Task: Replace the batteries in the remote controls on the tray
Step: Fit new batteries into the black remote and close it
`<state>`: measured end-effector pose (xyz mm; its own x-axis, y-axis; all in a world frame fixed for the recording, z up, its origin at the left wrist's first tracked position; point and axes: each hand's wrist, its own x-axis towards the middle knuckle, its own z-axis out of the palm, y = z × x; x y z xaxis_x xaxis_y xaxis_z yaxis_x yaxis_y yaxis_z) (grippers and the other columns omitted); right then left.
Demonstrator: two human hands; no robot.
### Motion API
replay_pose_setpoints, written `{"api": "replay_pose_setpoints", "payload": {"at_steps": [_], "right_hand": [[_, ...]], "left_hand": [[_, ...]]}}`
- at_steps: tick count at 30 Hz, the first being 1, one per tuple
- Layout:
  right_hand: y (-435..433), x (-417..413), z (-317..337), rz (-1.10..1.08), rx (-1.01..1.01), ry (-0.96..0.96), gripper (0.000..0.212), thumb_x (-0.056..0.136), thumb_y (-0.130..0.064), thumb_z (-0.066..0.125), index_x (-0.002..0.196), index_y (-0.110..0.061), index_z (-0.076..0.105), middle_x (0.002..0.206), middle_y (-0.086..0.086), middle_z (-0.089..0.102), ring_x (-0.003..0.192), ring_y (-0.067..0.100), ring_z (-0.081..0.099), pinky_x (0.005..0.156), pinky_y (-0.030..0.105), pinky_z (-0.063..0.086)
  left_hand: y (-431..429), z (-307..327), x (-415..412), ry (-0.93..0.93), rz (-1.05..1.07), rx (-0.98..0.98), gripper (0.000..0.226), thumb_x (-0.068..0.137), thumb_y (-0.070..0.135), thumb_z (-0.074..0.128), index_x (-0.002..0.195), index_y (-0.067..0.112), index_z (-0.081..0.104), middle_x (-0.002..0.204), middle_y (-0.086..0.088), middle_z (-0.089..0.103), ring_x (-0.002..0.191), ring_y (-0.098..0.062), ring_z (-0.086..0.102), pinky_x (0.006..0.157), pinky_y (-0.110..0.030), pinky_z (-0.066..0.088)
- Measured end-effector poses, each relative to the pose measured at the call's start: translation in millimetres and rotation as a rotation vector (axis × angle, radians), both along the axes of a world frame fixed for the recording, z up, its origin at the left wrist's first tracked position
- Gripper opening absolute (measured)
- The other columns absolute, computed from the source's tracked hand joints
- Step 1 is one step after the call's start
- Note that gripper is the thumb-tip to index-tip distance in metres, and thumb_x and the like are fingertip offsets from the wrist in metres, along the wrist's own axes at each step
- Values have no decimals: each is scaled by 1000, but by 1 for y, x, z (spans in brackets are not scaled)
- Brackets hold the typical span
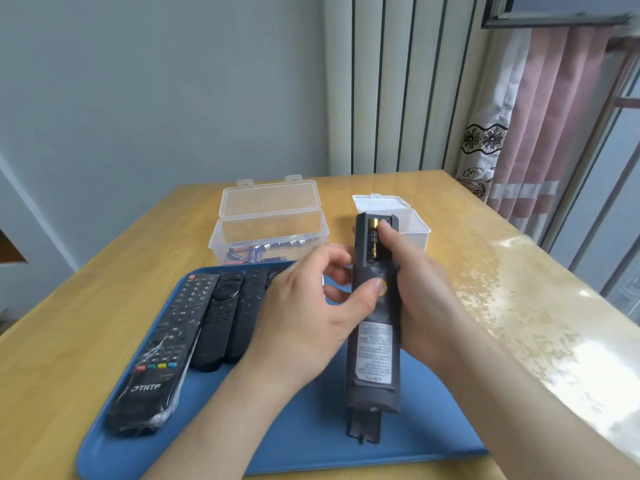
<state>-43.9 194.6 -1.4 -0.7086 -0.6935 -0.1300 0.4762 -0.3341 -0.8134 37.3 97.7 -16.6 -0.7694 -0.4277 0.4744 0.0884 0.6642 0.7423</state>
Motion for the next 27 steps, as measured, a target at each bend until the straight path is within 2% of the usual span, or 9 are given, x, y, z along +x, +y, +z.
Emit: {"api": "replay_pose_setpoints", "payload": {"at_steps": [2,4,6,8,11,15,20,25,27], "right_hand": [[0,2,1,22,4,39,31,101,-32,49,110,-7,64,94,12,76,75,29,73,60,41,61],[1,5,0,61,52,98,35,101,-35,47,111,-7,65,89,14,76,64,28,72,53,32,57],[1,7,-1,62,109,158,39,101,-41,45,100,-10,69,79,12,75,58,26,69,58,30,55],[-1,8,-2,61,149,216,41,100,-44,43,94,-13,69,76,11,73,62,28,66,66,34,51],[-4,10,-3,52,169,265,39,101,-43,42,94,-15,68,77,10,72,77,30,56,70,37,44],[-2,14,-1,91,148,286,40,102,-42,40,95,-14,67,74,7,71,72,28,53,53,28,50],[-4,13,-5,97,141,341,40,103,-41,39,103,-9,64,76,11,69,71,32,53,68,43,49],[-8,15,-9,82,136,424,45,105,-41,36,102,-2,59,82,39,55,57,30,50,57,35,43],[-8,16,-10,94,131,424,43,105,-40,36,96,-6,61,75,36,53,55,30,50,54,33,43]], "left_hand": [[-3,1,2,74,45,-162,35,74,40,74,98,34,50,90,17,59,68,4,58,60,-11,43],[-5,0,3,117,16,-219,41,74,38,72,105,34,45,99,18,52,82,-2,61,66,-22,54],[-8,-1,3,132,-13,-227,41,74,39,66,108,34,44,105,22,46,93,-11,62,68,-34,58],[-10,-1,4,150,0,-301,40,75,39,63,108,30,43,103,22,44,93,-15,58,70,-37,55],[-12,0,4,181,31,-388,38,75,39,60,107,26,43,102,18,47,86,-9,48,73,-32,49],[-16,2,2,221,96,-442,31,77,32,57,104,22,45,92,22,38,84,-1,37,77,-11,38],[-19,2,2,194,88,-322,29,74,25,64,99,19,50,79,31,39,78,5,43,65,-6,33],[-20,2,0,211,35,-172,28,74,22,65,95,21,48,76,31,43,64,-3,44,58,-20,34],[-20,4,1,224,17,-117,29,72,21,65,95,23,47,79,23,46,67,-7,45,57,-25,38]]}}
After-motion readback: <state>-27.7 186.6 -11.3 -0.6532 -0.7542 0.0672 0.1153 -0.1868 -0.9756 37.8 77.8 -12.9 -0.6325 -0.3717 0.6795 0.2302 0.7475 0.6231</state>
